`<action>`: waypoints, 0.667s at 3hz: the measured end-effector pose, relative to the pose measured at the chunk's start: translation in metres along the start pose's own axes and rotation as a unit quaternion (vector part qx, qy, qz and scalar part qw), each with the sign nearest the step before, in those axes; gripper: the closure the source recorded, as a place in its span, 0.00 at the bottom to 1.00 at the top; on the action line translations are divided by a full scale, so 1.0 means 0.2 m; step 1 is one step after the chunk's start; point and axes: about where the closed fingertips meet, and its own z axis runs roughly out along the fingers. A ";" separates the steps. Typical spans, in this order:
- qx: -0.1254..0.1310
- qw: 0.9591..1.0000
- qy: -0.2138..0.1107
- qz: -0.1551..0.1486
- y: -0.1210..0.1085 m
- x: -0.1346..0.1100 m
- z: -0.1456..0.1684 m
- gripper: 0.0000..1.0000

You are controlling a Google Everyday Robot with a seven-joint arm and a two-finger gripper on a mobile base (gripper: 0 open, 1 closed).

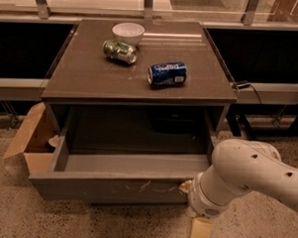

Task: Close top drawer

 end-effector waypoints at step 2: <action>0.018 1.000 -0.024 -0.005 -0.38 0.19 -0.02 0.18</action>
Offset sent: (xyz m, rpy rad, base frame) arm 0.1278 -0.0702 -0.0174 0.0776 -0.0728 -0.0241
